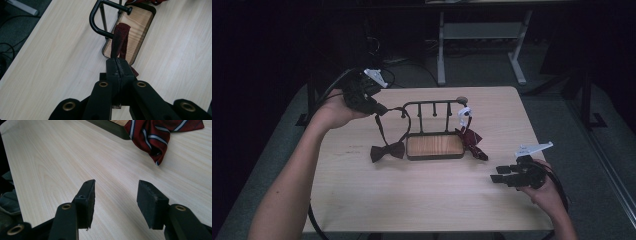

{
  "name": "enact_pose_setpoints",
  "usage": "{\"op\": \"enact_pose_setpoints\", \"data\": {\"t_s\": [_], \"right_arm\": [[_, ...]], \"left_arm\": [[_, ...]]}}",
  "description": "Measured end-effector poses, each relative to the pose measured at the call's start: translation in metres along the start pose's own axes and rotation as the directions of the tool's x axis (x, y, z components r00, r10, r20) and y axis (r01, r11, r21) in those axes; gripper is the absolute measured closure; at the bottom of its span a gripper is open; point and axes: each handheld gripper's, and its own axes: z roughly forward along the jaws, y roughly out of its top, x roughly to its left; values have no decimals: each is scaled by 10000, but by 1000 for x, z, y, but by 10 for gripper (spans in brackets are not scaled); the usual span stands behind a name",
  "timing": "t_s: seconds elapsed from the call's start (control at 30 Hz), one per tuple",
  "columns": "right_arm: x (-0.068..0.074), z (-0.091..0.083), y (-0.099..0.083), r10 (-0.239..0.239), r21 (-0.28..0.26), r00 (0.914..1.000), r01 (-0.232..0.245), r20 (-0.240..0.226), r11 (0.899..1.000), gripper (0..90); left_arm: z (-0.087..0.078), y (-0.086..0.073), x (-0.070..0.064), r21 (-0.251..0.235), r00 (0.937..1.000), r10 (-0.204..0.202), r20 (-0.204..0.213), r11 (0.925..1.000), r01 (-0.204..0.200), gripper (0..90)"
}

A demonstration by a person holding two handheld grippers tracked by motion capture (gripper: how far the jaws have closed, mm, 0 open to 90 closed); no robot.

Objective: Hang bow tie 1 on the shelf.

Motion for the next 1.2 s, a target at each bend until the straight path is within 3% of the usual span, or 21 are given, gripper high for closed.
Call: {"op": "enact_pose_setpoints", "data": {"t_s": [0.27,0.83,1.2], "right_arm": [[0,0,0,-9,-23,10000,9,-18,10000,485],[0,-5,1,94,-266,9999,-97,-138,9996,485],[0,-4,0,43,-162,10000,-44,-61,9999,485]], "left_arm": [[3,6,8,203,10000,-34,-21,9998,35,896],[22,17,27,619,9985,-513,-185,9967,523,896],[27,18,33,816,9971,-689,-309,9941,713,894]]}}
